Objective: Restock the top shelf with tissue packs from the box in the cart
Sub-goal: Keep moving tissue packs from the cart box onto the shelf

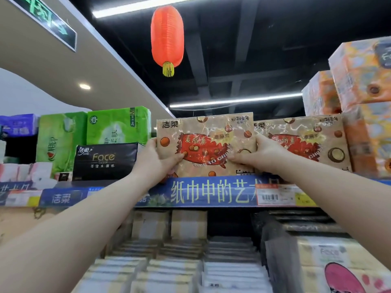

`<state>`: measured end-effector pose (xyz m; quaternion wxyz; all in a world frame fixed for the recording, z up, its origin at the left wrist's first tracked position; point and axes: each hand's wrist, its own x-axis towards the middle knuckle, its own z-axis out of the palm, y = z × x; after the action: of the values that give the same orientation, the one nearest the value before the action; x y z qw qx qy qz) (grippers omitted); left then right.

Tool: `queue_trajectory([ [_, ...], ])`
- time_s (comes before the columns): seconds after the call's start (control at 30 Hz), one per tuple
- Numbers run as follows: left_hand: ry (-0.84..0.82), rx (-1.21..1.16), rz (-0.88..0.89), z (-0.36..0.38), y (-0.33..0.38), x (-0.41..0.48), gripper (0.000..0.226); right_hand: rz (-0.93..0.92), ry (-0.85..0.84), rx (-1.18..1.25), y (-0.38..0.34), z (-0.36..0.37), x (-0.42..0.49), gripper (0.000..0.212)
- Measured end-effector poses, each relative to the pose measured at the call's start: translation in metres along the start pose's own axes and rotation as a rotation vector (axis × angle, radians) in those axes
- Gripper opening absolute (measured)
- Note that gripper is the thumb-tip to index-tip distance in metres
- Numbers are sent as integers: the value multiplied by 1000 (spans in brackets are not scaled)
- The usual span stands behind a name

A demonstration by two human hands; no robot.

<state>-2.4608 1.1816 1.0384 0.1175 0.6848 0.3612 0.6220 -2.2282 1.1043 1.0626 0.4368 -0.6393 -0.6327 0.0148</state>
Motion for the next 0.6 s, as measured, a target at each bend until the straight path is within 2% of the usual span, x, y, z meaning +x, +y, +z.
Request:
queue_trajectory([
  [0.13,-60,127,39,-7,-7,-5,60,35,-98,-83,6,-5,-1,83],
  [0.27,-60,170,46,-10,-8,-8,85,4,-73,-98,10,0,2,70],
  [0.47,-62,197,66,-10,-14,-4,77,-41,-23,-144,12,7,4,66],
  [0.53,-56,201,61,-11,-17,-2,83,-49,-3,-158,13,9,5,70],
  [0.6,-47,219,52,-12,-17,-4,99,-54,7,-194,14,12,6,72],
])
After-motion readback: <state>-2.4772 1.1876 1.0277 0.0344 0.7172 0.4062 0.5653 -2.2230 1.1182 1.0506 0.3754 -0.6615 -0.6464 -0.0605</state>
